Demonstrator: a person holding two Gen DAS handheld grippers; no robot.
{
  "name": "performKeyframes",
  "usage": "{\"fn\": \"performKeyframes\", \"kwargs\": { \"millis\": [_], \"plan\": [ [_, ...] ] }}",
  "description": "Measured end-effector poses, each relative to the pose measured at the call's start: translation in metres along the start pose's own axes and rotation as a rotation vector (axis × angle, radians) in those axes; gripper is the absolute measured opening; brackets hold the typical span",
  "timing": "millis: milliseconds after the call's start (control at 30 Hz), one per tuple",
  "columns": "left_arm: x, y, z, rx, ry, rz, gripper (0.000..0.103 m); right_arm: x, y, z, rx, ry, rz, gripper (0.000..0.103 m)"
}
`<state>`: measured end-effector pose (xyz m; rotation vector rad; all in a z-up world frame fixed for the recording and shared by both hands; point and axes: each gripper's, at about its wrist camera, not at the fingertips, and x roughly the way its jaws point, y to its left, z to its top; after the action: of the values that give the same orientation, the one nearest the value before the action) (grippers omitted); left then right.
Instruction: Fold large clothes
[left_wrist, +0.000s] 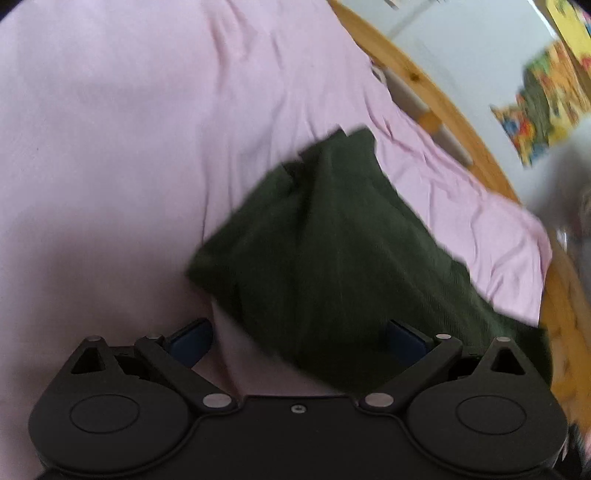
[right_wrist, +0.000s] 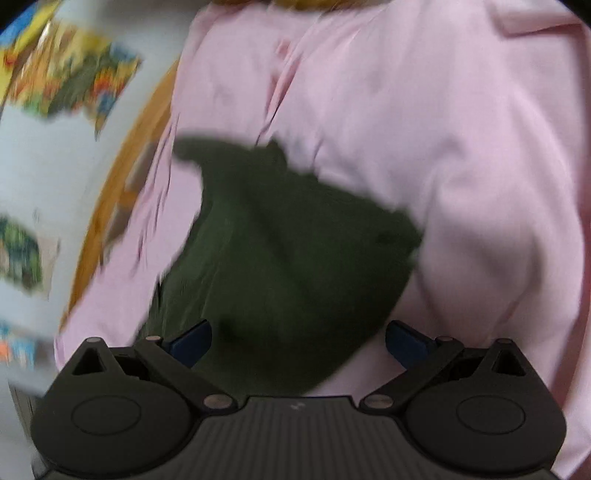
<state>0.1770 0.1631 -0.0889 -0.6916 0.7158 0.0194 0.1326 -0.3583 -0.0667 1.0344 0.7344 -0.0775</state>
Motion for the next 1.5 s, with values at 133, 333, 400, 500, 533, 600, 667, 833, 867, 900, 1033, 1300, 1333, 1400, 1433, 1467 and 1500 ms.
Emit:
{"fn": "performKeyframes", "kwargs": {
  "millis": [133, 333, 400, 500, 533, 600, 667, 833, 867, 900, 1033, 1300, 1333, 1400, 1433, 1467, 1500],
  "plan": [
    [0.01, -0.004, 0.012, -0.022, -0.041, 0.023, 0.089, 0.003, -0.001, 0.012, 0.025, -0.11, -0.001, 0.087],
    [-0.008, -0.02, 0.017, 0.025, -0.133, 0.081, 0.019, 0.009, 0.049, 0.016, -0.303, -0.181, -0.033, 0.022],
    [-0.021, -0.032, 0.017, 0.107, -0.193, 0.062, 0.015, 0.007, 0.083, 0.017, -0.499, -0.233, 0.006, 0.018],
    [-0.036, -0.039, 0.024, 0.092, -0.263, 0.009, 0.01, -0.001, 0.127, 0.023, -0.691, -0.324, 0.09, 0.016],
    [-0.04, -0.043, 0.031, 0.089, -0.294, -0.012, 0.01, -0.005, 0.14, 0.026, -0.74, -0.355, 0.123, 0.016],
    [-0.046, -0.055, 0.046, 0.133, -0.334, -0.02, 0.009, -0.009, 0.164, 0.033, -0.807, -0.403, 0.176, 0.016],
    [-0.047, -0.069, 0.064, 0.16, -0.368, -0.034, 0.009, -0.01, 0.185, 0.04, -0.838, -0.43, 0.215, 0.016],
    [-0.054, -0.11, 0.119, 0.231, -0.475, -0.065, 0.007, -0.003, 0.239, 0.062, -0.866, -0.488, 0.281, 0.016],
    [-0.058, -0.119, 0.128, 0.252, -0.501, -0.068, 0.007, -0.003, 0.247, 0.065, -0.864, -0.497, 0.292, 0.016],
    [-0.063, -0.126, 0.135, 0.266, -0.526, -0.077, 0.007, -0.003, 0.252, 0.067, -0.86, -0.507, 0.306, 0.016],
    [-0.082, -0.131, 0.133, 0.341, -0.582, -0.067, 0.007, -0.004, 0.241, 0.057, -0.886, -0.536, 0.325, 0.016],
    [-0.069, -0.025, 0.045, 0.165, -0.368, 0.06, 0.006, 0.023, 0.122, 0.007, -0.817, -0.304, 0.149, 0.017],
    [-0.069, -0.018, 0.035, 0.152, -0.361, 0.077, 0.006, 0.024, 0.109, 0.001, -0.79, -0.278, 0.118, 0.018],
    [-0.07, -0.004, 0.021, 0.102, -0.354, 0.085, 0.007, 0.024, 0.09, 0.0, -0.706, -0.211, 0.063, 0.023],
    [-0.07, 0.002, 0.018, 0.064, -0.348, 0.079, 0.009, 0.025, 0.083, 0.003, -0.655, -0.18, 0.048, 0.032],
    [-0.069, 0.007, 0.017, 0.024, -0.342, 0.076, 0.01, 0.024, 0.077, 0.007, -0.604, -0.162, 0.033, 0.038],
    [-0.068, 0.01, 0.017, -0.006, -0.337, 0.07, 0.012, 0.024, 0.072, 0.011, -0.562, -0.148, 0.011, 0.048]
  ]
}}
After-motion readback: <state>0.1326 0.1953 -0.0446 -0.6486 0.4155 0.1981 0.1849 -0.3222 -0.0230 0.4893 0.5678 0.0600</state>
